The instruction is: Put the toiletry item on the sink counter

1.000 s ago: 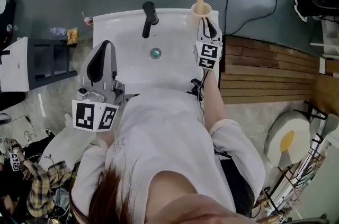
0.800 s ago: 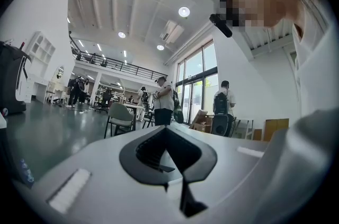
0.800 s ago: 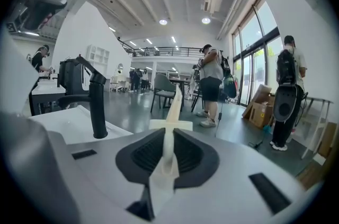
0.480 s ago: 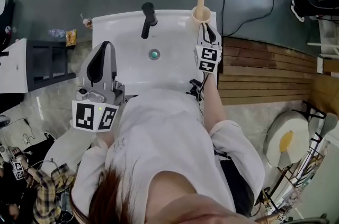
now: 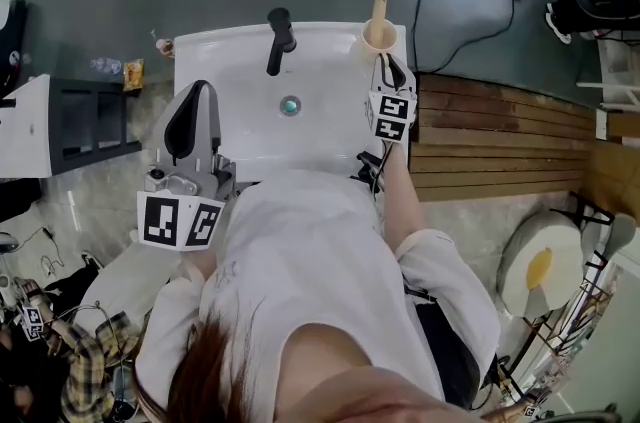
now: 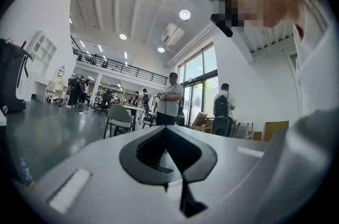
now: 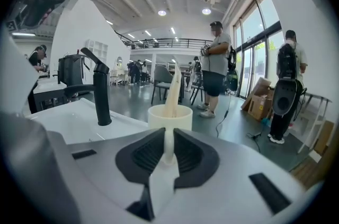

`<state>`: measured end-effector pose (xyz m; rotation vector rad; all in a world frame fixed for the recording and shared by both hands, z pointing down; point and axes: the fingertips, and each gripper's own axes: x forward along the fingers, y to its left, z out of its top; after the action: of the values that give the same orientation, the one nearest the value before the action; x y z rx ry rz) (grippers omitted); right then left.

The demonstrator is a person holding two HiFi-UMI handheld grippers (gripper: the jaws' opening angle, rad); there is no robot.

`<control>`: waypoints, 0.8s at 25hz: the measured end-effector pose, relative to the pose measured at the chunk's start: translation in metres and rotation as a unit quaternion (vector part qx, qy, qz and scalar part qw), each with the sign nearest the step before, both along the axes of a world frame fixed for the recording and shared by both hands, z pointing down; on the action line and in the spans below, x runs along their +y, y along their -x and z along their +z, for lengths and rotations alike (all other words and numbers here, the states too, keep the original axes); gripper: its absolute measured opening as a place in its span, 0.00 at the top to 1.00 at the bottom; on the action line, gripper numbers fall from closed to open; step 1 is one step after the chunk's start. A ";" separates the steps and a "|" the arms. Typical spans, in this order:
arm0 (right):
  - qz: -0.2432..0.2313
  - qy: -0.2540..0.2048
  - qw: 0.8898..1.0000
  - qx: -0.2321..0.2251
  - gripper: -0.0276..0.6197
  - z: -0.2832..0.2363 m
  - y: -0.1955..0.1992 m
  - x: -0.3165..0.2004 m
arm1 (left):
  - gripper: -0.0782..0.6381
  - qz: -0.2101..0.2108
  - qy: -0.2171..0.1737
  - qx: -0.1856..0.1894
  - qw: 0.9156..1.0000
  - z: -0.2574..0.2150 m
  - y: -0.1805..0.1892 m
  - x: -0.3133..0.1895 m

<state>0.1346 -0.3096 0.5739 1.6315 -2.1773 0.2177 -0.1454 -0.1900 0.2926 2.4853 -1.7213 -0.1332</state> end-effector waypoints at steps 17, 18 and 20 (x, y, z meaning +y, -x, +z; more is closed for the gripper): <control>0.011 0.017 1.000 -0.005 0.88 0.011 -0.009 0.004 | 0.91 0.006 0.001 0.006 1.000 0.000 -0.003 0.002; 0.011 0.018 1.000 -0.004 0.88 0.010 -0.009 0.004 | 0.91 0.006 0.001 0.007 1.000 -0.001 -0.002 0.002; 0.012 0.018 1.000 0.000 0.88 0.010 -0.008 0.004 | 0.91 0.005 0.001 0.008 1.000 -0.001 -0.001 0.002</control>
<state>0.1431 -0.3052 0.5839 1.6385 -2.1438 0.2625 -0.1448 -0.1875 0.2917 2.4840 -1.7025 -0.1491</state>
